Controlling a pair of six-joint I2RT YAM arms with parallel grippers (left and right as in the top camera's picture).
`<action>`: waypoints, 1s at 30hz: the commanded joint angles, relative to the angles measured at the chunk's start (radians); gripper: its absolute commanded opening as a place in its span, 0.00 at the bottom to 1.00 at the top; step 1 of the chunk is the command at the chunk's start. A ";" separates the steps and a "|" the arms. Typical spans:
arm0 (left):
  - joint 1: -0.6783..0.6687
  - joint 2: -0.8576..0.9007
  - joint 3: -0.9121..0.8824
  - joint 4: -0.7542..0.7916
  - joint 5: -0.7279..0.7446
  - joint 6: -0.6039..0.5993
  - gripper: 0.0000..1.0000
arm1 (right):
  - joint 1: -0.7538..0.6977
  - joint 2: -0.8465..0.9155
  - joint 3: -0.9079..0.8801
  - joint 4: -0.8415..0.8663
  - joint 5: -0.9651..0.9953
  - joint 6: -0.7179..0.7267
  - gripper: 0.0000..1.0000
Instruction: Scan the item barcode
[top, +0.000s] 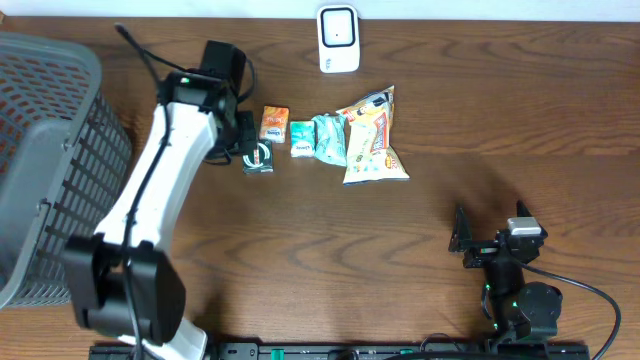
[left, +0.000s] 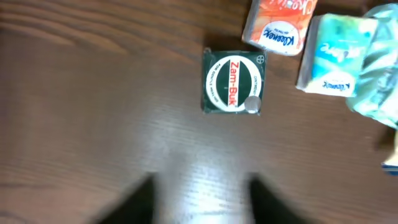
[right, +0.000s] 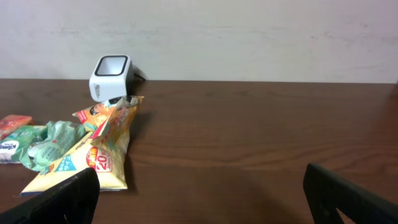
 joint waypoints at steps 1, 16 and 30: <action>0.006 -0.025 0.016 -0.033 -0.010 0.003 0.97 | -0.005 -0.005 -0.002 -0.003 0.000 0.011 0.99; 0.006 -0.024 0.016 -0.075 -0.009 0.003 0.97 | -0.005 -0.005 -0.002 -0.003 0.000 0.011 0.99; 0.006 -0.024 0.016 -0.075 -0.009 0.003 0.98 | -0.005 -0.005 -0.002 -0.003 0.000 0.011 0.99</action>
